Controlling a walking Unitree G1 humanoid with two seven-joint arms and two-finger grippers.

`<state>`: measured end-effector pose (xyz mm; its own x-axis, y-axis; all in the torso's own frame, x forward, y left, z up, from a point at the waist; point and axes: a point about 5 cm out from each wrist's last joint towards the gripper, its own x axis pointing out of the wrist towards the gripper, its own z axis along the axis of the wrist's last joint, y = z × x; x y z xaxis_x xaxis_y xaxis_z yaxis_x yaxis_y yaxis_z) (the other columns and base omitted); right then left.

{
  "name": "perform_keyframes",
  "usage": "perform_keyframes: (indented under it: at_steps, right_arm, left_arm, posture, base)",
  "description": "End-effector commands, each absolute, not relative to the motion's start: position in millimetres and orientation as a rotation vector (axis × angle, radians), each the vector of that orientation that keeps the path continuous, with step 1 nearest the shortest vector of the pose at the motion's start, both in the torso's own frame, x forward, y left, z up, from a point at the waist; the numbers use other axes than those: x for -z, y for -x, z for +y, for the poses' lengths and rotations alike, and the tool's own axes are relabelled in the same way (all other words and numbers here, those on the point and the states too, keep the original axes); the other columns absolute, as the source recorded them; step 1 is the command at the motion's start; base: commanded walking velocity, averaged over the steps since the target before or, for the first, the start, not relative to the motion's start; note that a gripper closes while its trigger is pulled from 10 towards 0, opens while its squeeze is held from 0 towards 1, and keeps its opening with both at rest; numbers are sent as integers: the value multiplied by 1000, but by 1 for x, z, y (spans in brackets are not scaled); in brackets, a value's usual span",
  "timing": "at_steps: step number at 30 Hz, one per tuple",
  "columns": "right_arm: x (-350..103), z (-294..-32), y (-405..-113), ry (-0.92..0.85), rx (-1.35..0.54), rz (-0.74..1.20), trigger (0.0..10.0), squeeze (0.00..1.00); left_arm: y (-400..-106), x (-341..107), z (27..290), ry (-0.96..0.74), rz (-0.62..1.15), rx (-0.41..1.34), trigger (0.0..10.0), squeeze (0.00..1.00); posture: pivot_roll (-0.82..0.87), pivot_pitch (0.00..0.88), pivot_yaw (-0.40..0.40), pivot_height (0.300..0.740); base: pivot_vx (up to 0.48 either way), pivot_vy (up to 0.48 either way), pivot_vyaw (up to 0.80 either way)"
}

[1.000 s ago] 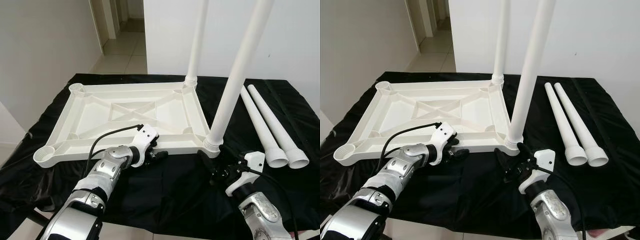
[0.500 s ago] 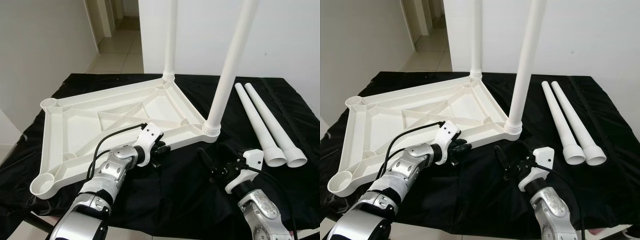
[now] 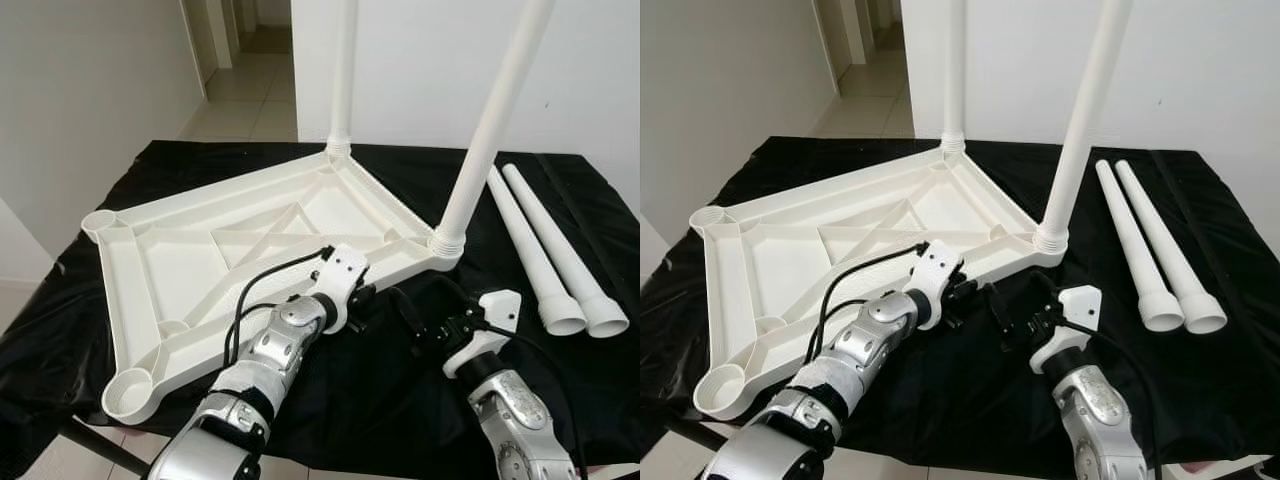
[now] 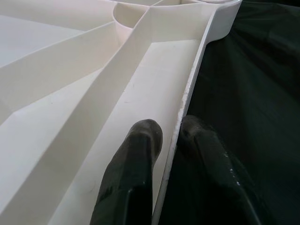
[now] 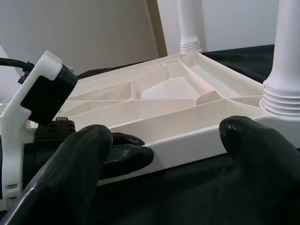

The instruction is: Building children table

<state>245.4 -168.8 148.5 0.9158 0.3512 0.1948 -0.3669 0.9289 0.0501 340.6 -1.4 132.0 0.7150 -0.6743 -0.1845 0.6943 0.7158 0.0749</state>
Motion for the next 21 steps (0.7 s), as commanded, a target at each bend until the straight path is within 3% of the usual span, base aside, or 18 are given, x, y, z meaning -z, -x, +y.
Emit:
perform_keyframes:
  at_steps: [1, 7, 8, 14, 15, 17, 18, 21]
  right_arm:
    - [-146, -168, -245, -84, -361, -177, 10000, 0]
    - [-146, -169, -244, -87, -349, -176, 10000, 0]
    - [-145, -168, -244, -90, -350, -175, 10000, 0]
    - [-142, -165, -243, -96, -351, -169, 10000, 0]
    - [-142, -165, -243, -96, -351, -168, 10000, 0]
    - [-142, -165, -243, -96, -351, -168, 10000, 0]
    - [-142, -164, -243, -97, -353, -165, 10000, 0]
    - [-141, -164, -243, -98, -354, -164, 10000, 0]
  left_arm:
    - [-344, -148, -9, -147, 83, 711, 10000, 0]
    - [-339, -150, -10, -152, 74, 768, 10000, 0]
    - [-338, -153, -8, -149, 59, 772, 10000, 1000]
    - [-337, -170, 6, -201, -10, 791, 10000, 1000]
    - [-334, -173, 9, -207, -23, 808, 10000, 267]
    - [-333, -175, 11, -209, -29, 821, 10000, 267]
    - [-323, -179, 19, -229, -44, 896, 10000, 0]
    - [-316, -180, 23, -249, -48, 937, 10000, 0]
  posture:
    - [-77, 34, 78, 740]
    - [-73, 37, 82, 740]
    - [-67, 39, 83, 740]
    - [-60, 43, 83, 740]
    - [-56, 44, 83, 740]
    - [-56, 44, 83, 740]
    - [-49, 45, 83, 740]
    - [-47, 45, 82, 740]
  base:
    - [0, 0, 0]
    - [0, 0, 0]
    - [0, 0, 0]
    - [0, 0, 0]
    - [0, 0, 0]
    - [0, 0, 0]
    - [0, 0, 0]
    - [0, 0, 0]
